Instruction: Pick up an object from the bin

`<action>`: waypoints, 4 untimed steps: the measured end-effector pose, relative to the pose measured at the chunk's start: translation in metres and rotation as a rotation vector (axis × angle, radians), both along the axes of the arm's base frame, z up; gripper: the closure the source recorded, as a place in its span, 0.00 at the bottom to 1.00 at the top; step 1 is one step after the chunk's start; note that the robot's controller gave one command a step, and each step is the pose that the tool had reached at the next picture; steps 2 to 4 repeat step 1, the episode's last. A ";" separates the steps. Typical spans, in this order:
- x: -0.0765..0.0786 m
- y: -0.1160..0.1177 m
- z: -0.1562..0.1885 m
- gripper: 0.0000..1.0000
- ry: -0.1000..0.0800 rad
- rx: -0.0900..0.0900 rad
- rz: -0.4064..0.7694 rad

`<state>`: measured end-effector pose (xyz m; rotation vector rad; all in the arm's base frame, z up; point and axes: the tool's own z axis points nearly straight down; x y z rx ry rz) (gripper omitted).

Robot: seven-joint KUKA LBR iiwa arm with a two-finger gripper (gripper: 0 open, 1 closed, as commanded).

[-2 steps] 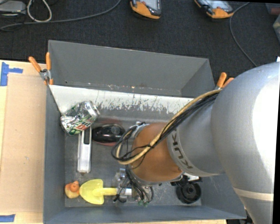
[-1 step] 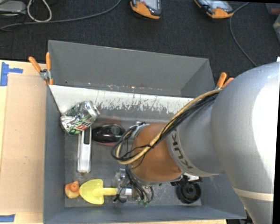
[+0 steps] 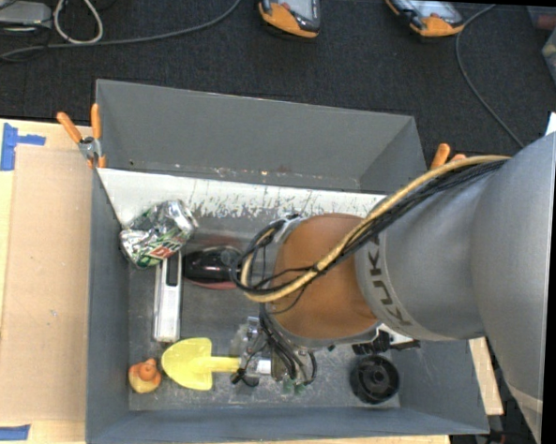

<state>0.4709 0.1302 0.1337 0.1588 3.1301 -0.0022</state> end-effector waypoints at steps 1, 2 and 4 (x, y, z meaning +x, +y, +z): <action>0.007 0.005 0.063 1.00 -0.004 0.001 0.033; 0.007 0.005 0.063 1.00 -0.004 0.001 0.033; 0.007 0.005 0.063 1.00 -0.004 0.001 0.033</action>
Offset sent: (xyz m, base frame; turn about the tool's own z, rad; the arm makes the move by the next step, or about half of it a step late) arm 0.0416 -0.0110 0.1740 -0.0045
